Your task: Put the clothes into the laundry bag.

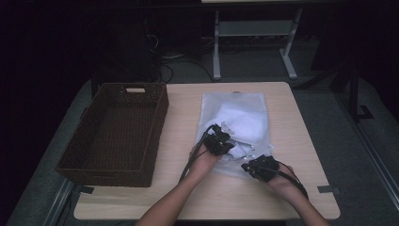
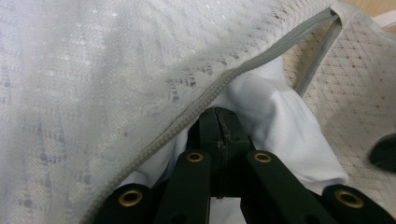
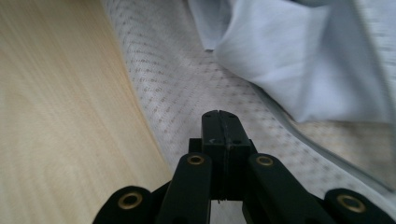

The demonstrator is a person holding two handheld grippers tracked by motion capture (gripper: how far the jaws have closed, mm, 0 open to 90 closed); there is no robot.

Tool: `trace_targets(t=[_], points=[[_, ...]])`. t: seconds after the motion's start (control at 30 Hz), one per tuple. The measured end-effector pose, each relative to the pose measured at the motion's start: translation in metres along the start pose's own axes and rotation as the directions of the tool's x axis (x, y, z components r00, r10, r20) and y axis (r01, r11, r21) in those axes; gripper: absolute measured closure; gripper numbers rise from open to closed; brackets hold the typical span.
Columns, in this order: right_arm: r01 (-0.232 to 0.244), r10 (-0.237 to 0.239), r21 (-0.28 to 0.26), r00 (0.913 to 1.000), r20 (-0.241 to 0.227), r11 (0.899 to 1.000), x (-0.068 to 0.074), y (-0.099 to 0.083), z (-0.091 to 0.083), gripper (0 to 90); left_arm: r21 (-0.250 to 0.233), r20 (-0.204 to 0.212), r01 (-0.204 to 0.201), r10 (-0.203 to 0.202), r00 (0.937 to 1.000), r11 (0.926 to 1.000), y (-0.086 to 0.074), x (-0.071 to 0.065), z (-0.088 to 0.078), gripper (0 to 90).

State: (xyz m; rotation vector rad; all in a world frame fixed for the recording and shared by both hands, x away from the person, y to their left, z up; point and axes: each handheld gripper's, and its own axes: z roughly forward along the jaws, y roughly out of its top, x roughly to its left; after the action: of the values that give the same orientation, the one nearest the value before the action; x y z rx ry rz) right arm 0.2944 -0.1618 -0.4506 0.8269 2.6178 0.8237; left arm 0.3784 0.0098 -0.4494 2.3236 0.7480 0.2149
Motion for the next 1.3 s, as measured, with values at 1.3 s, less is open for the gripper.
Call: trace_targets(t=[1.3], points=[[0.066, -0.066, 0.013, 0.9974, -0.03, 0.998, 0.012, -0.005, 0.005, 89.9, -0.049, -0.035, 0.118, -0.12, 0.9922, 0.9918, 0.046, 0.045, 0.022, 83.9]])
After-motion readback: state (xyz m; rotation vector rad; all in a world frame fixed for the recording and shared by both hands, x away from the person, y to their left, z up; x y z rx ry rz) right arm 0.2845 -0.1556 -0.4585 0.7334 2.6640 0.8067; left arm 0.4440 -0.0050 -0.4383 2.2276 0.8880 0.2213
